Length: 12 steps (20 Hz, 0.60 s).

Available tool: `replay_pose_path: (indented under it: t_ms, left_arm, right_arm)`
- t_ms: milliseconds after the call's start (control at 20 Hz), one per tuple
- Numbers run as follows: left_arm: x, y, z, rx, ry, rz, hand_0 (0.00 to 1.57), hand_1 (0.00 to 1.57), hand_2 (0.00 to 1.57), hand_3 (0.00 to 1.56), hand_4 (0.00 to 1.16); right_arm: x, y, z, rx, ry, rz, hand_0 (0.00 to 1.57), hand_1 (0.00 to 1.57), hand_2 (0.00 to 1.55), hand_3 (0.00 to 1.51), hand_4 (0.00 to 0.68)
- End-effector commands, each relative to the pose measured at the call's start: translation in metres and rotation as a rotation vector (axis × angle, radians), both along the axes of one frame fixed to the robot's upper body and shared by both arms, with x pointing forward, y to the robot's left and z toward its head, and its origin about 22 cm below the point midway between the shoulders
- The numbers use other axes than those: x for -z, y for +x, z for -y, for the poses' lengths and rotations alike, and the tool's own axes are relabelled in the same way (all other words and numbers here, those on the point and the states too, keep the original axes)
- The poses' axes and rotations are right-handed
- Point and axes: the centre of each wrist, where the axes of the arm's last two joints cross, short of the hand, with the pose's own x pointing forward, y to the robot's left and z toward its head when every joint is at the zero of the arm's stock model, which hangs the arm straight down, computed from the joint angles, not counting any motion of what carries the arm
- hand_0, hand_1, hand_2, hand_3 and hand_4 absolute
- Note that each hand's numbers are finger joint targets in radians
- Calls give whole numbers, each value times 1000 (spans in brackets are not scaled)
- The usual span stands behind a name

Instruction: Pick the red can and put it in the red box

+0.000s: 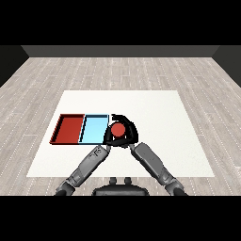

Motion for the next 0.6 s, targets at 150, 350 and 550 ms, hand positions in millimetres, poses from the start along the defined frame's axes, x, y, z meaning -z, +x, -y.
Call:
replay_pose_path:
  t_ms: [150,350,550]
  left_arm:
    - [9,-14,14,-12,7,37,1571,1571,1571,1486,1148]
    - [14,-7,-8,-13,-12,-10,1571,1571,1571,1486,1150]
    - [13,-4,-18,-27,1,-3,1571,1571,1571,1478,1144]
  right_arm:
    - [-10,20,2,-6,-12,22,0,0,0,0,0]
    - [-14,8,11,59,-57,41,0,0,0,0,0]
    - [-4,-3,33,122,-37,87,0,0,0,0,0]
